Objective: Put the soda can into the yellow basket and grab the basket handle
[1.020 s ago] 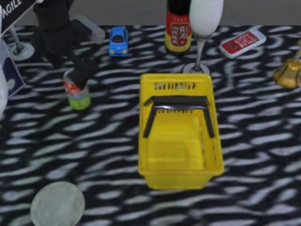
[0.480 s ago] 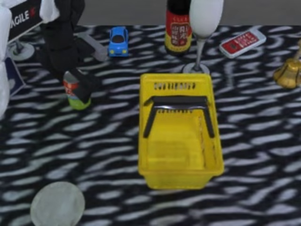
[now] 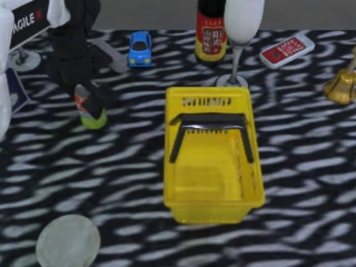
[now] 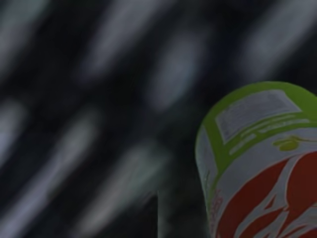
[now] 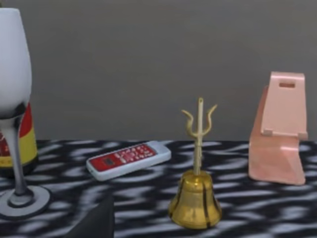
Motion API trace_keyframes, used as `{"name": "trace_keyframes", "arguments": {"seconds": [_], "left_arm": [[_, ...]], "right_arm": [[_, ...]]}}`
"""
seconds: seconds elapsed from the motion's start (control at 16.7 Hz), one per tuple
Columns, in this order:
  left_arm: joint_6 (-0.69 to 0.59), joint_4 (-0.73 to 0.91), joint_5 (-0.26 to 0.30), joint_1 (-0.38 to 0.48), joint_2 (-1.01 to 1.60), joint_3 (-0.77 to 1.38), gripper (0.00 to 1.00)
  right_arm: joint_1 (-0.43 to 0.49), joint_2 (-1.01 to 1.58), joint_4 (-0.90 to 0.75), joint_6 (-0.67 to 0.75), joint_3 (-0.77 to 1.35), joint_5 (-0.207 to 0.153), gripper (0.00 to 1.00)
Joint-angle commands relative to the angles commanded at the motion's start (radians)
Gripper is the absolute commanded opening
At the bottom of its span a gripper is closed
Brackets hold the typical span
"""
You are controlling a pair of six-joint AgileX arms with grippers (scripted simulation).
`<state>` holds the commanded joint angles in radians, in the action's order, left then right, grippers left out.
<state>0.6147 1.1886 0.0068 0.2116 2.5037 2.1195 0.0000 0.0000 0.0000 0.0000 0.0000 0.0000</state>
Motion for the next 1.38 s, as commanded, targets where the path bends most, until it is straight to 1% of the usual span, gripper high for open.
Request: {"name": "trace_keyframes", "arguments": {"seconds": [0.42,0.48,1.02,1.08,1.2,1.26,1.38], "left_arm": [[0.000,0.000,0.000,0.000,0.000,0.000,0.02],[0.000,0.000,0.000,0.000,0.000,0.000,0.00],[0.001,0.000,0.000,0.001,-0.001,0.000,0.00],[-0.002,-0.009,0.007,0.002,-0.002,-0.004,0.00],[-0.016,-0.059,0.044,0.006,-0.009,-0.024,0.00],[-0.028,-0.099,0.073,0.009,-0.014,-0.040,0.00],[-0.059,-0.209,0.149,0.017,-0.032,-0.083,0.00]], "right_arm": [[0.000,0.000,0.000,0.000,0.000,0.000,1.00],[0.000,0.000,0.000,0.000,0.000,0.000,1.00],[0.000,0.000,0.000,0.000,0.000,0.000,1.00],[0.000,0.000,0.000,0.000,0.000,0.000,1.00],[0.000,0.000,0.000,0.000,0.000,0.000,1.00],[0.000,0.000,0.000,0.000,0.000,0.000,1.00],[0.000,0.000,0.000,0.000,0.000,0.000,1.00]]}}
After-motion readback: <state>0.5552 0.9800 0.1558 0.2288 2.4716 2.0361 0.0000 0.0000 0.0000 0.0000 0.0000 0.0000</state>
